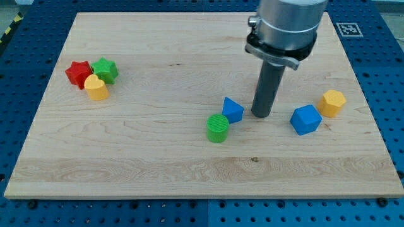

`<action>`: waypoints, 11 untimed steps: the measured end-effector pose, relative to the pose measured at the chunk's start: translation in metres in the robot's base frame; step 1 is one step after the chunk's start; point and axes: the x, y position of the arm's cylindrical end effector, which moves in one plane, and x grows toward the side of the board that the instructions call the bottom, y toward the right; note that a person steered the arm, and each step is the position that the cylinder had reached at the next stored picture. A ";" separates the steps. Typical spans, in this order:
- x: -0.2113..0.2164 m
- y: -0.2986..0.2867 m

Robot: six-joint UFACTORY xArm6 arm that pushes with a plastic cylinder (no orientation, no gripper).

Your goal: Move the green circle towards center

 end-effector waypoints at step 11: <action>0.017 -0.124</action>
